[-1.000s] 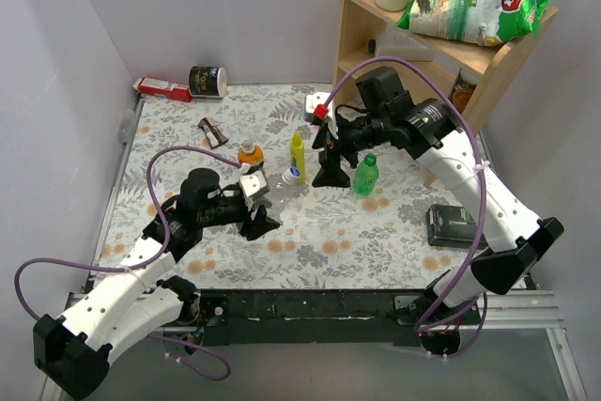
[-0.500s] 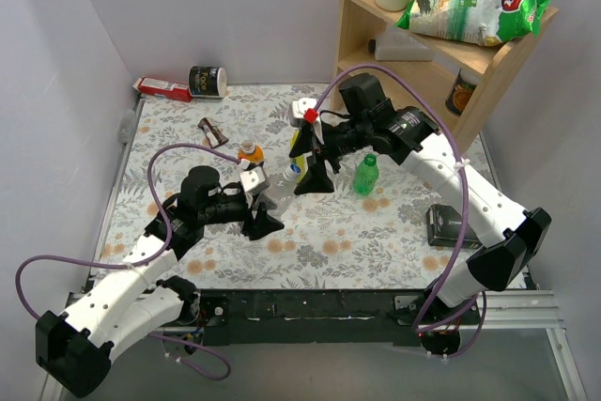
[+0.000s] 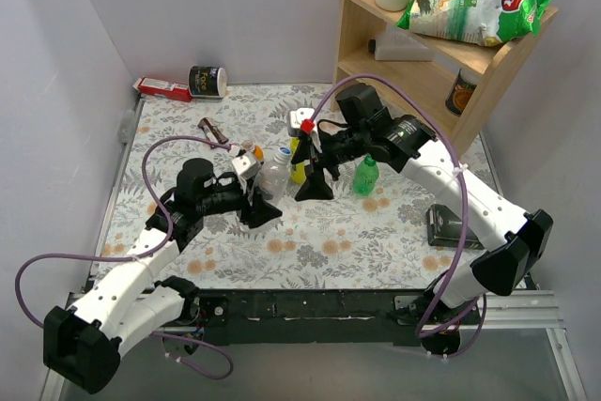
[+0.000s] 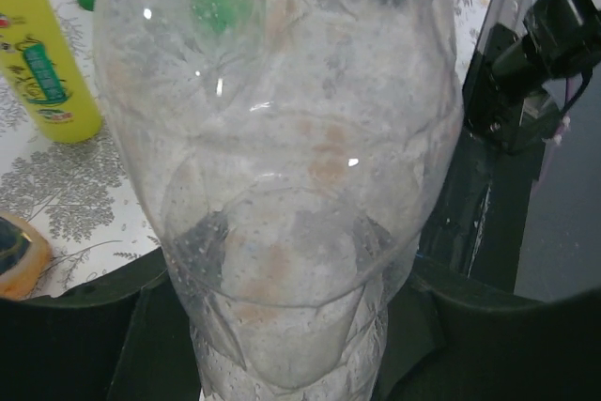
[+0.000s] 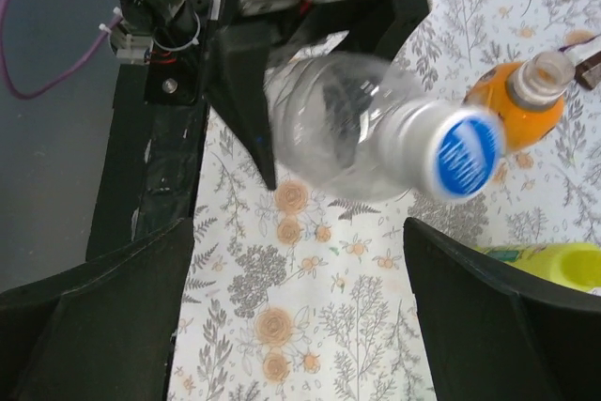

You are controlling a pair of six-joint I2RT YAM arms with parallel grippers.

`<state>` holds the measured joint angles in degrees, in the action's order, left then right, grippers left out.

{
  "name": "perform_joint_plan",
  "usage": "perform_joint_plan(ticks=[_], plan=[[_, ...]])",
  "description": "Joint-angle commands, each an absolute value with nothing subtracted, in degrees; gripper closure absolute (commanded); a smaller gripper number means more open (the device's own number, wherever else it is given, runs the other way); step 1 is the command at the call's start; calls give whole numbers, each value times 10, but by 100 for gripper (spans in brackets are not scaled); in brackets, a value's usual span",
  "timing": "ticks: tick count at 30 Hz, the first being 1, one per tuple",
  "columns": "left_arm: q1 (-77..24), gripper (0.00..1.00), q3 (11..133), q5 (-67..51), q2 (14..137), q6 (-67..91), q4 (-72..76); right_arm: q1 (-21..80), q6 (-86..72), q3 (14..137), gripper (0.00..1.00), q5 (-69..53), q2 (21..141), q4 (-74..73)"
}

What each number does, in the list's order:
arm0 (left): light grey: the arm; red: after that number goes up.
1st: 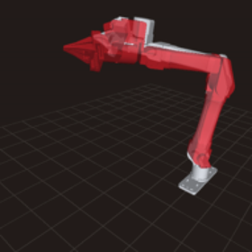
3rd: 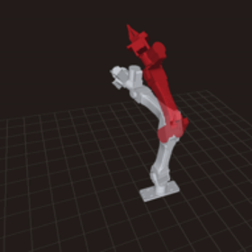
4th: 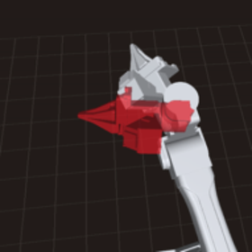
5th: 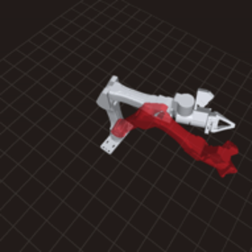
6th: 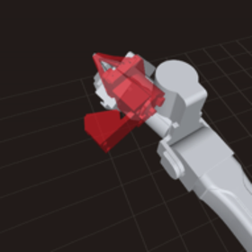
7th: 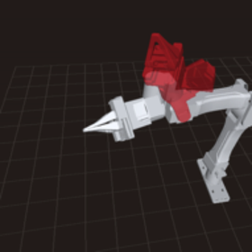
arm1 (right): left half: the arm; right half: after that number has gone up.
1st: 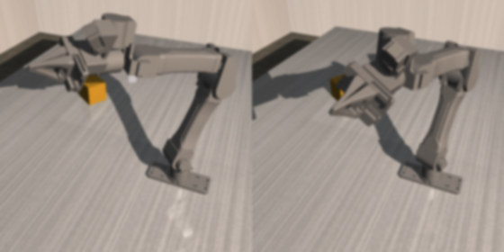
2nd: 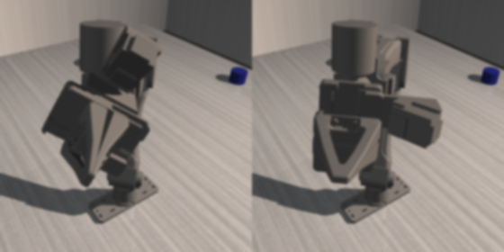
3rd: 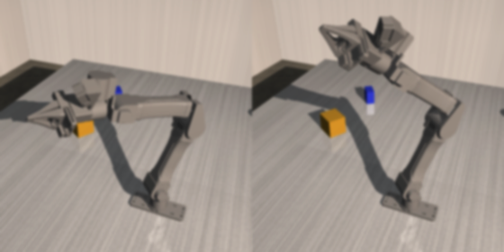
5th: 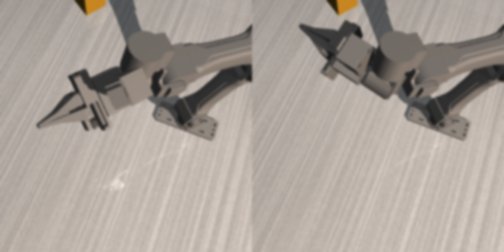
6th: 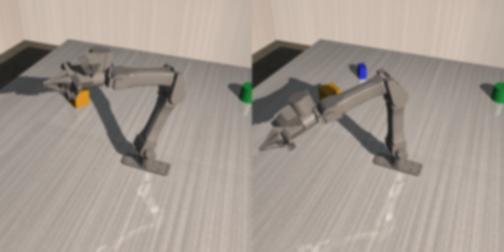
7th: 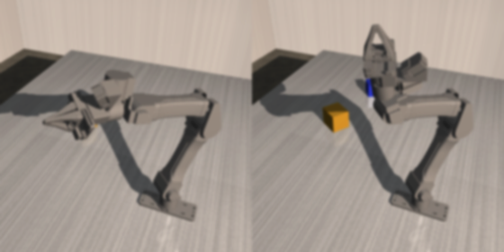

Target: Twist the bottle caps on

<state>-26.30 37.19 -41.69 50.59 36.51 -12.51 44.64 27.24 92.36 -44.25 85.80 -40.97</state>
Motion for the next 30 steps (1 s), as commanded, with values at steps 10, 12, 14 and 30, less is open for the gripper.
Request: perform_joint_plan(ticks=[10, 12, 14, 30], plan=[[-229, 100, 395, -505, 503, 293, -165, 425, 249, 981, 2, -358, 853, -403], [-230, 100, 407, -507, 510, 283, -178, 425, 245, 1019, 2, -385, 871, -401], [-232, 100, 416, -510, 517, 275, -186, 426, 236, 1029, 2, -424, 886, -391], [-229, 100, 415, -482, 526, 353, -151, 467, 245, 981, 2, -453, 869, -396]])
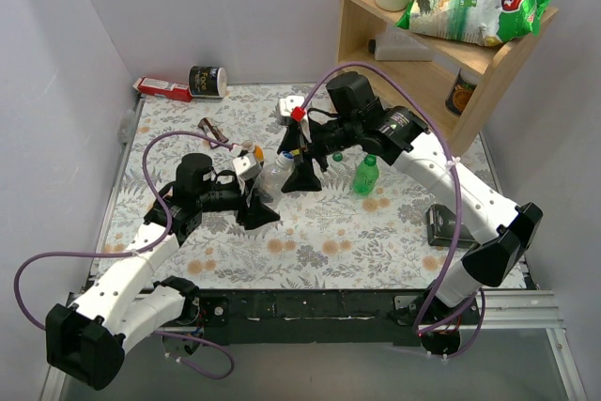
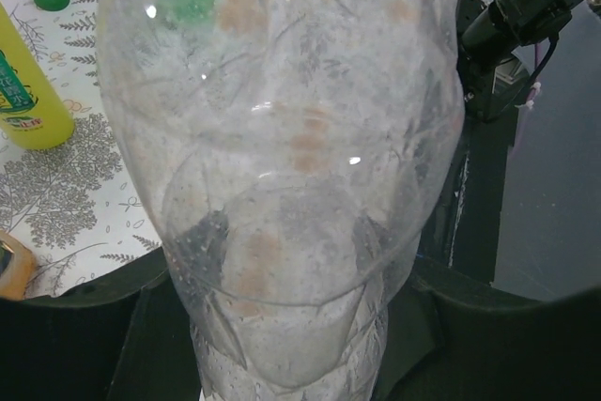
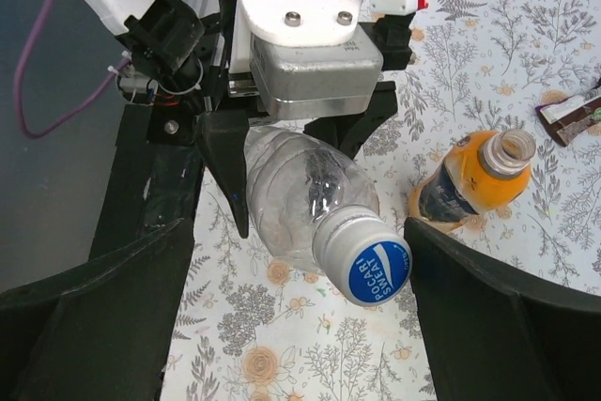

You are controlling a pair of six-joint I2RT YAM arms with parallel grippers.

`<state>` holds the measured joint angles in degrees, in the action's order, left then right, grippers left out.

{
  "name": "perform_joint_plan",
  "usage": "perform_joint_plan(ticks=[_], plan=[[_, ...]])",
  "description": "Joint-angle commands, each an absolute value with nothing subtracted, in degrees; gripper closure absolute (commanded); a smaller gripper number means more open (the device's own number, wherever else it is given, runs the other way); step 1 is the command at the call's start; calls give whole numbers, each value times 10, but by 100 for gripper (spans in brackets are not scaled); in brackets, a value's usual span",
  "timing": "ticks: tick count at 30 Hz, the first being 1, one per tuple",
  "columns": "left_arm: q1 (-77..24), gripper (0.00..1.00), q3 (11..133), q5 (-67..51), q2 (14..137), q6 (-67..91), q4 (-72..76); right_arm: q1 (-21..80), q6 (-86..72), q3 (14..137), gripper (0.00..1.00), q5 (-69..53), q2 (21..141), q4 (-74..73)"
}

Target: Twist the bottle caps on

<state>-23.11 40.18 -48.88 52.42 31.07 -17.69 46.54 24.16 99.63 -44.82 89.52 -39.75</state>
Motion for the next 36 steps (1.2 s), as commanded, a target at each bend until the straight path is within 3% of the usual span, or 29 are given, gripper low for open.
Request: perform_joint_plan(ticks=[1, 10, 16, 23, 36], plan=[[-226, 100, 415, -481, 527, 360, -142, 466, 247, 971, 2, -447, 866, -402], [-189, 100, 417, -468, 541, 403, -109, 466, 270, 913, 2, -410, 811, -434], [-189, 100, 417, -501, 531, 323, -158, 452, 257, 931, 5, -371, 811, -436], [-206, 100, 448, -531, 544, 226, -253, 425, 247, 1028, 2, -424, 878, -396], [-207, 100, 454, -511, 560, 273, -210, 474, 258, 984, 2, -465, 876, -394]])
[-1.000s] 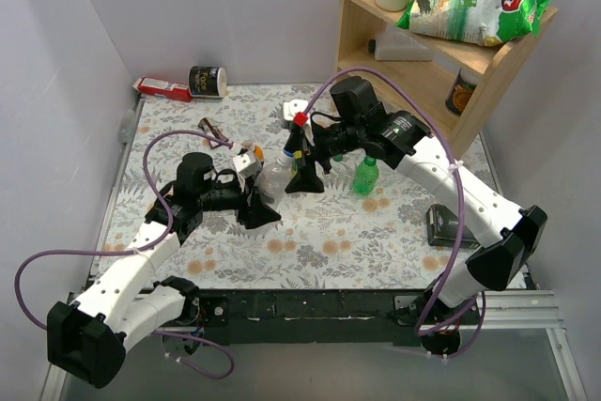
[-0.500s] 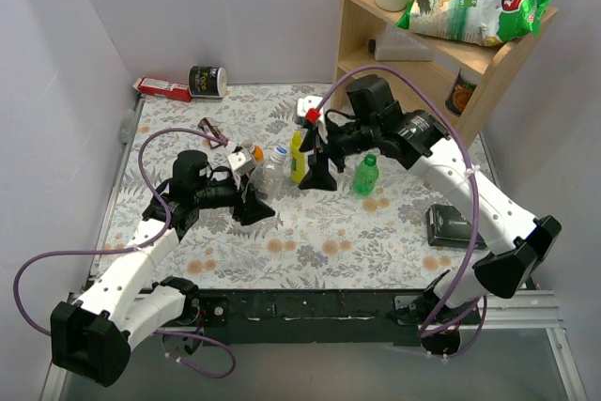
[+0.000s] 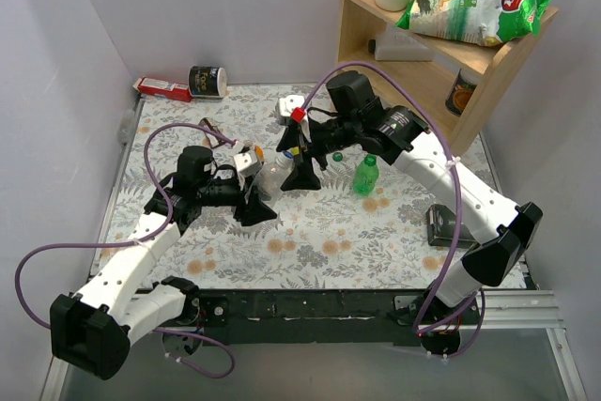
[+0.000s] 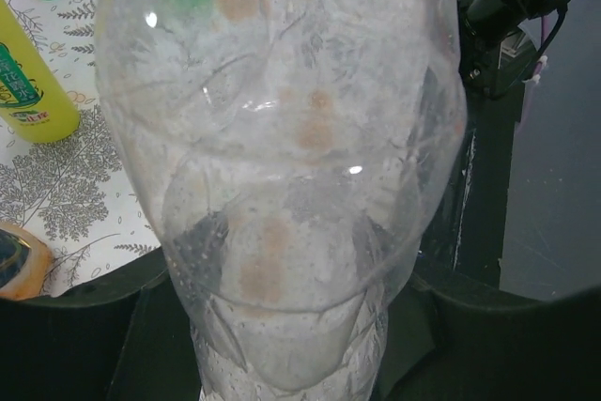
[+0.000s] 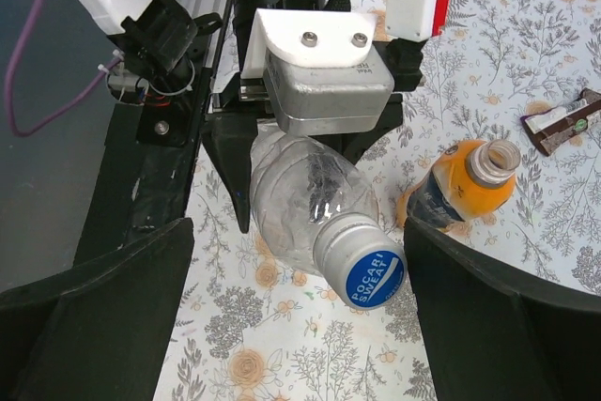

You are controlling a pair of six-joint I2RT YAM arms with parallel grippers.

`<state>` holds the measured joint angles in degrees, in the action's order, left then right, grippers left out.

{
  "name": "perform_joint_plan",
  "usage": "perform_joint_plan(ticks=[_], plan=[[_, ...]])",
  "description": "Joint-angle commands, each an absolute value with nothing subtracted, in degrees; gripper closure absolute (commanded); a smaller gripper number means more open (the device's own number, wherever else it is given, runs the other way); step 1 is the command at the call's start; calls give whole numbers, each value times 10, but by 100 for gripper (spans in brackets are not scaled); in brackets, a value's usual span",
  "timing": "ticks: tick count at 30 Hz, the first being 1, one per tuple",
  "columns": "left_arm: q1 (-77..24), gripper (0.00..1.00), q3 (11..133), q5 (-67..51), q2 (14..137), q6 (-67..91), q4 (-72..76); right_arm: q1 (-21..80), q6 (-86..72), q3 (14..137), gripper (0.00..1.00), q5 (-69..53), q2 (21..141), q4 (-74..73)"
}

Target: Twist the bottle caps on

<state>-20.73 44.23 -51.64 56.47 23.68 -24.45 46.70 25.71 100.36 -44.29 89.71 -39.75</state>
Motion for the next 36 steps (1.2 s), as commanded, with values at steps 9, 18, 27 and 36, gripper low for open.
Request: perform_joint_plan(ticks=[9, 18, 27, 36], plan=[[-192, 100, 444, -493, 562, 337, -162, 474, 261, 929, 3, -427, 836, -406], [-175, 100, 446, -465, 560, 350, -136, 473, 259, 889, 5, -386, 809, -432], [-174, 100, 488, -510, 556, 155, -282, 454, 271, 935, 5, -305, 825, -479], [-178, 100, 526, -460, 555, -195, -497, 473, 488, 980, 19, -331, 804, -522]])
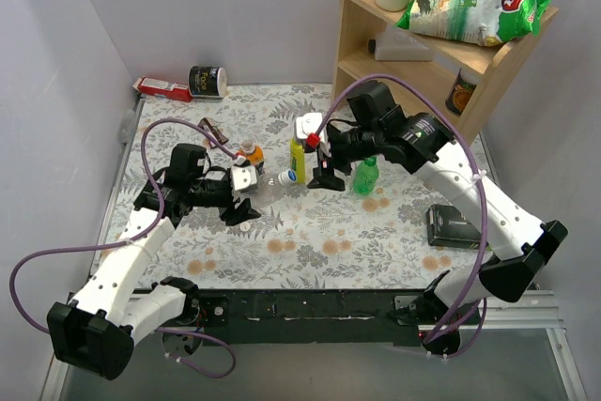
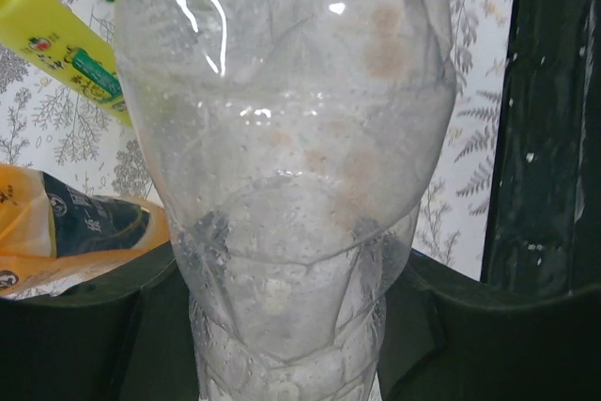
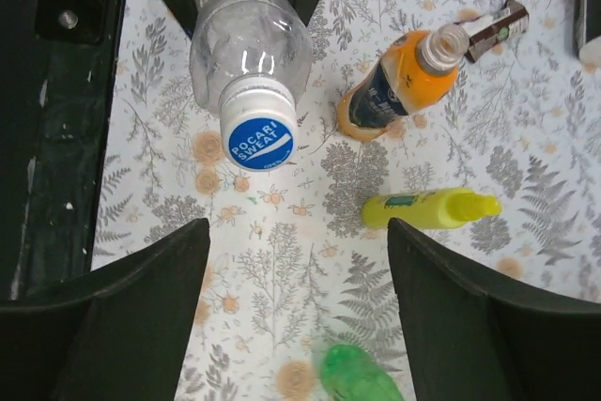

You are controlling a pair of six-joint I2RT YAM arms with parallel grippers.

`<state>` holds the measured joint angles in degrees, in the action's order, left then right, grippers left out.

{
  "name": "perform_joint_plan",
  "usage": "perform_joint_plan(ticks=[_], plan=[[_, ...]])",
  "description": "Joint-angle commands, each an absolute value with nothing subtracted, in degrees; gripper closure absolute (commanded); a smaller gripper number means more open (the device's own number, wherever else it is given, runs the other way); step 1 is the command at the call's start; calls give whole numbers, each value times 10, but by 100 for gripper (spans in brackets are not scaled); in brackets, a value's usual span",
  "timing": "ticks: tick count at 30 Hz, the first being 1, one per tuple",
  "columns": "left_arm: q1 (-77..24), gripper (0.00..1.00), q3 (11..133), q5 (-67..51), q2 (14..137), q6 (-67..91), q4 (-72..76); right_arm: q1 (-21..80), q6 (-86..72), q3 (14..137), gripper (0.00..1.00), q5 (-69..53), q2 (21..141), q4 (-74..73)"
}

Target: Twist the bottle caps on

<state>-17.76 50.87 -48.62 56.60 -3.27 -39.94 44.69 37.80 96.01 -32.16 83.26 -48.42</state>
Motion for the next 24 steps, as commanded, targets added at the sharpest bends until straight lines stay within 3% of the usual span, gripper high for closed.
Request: perform_joint_plan(ticks=[1, 10, 24], plan=[[-179, 100, 528, -459, 555, -206, -499, 492, 516, 975, 22, -326, 801, -526], [-185, 100, 542, -472, 562, -188, -482, 589, 572, 933, 29, -266, 784, -499], [-186, 100, 539, -476, 553, -182, -477, 603, 577, 897, 48, -184, 787, -449]])
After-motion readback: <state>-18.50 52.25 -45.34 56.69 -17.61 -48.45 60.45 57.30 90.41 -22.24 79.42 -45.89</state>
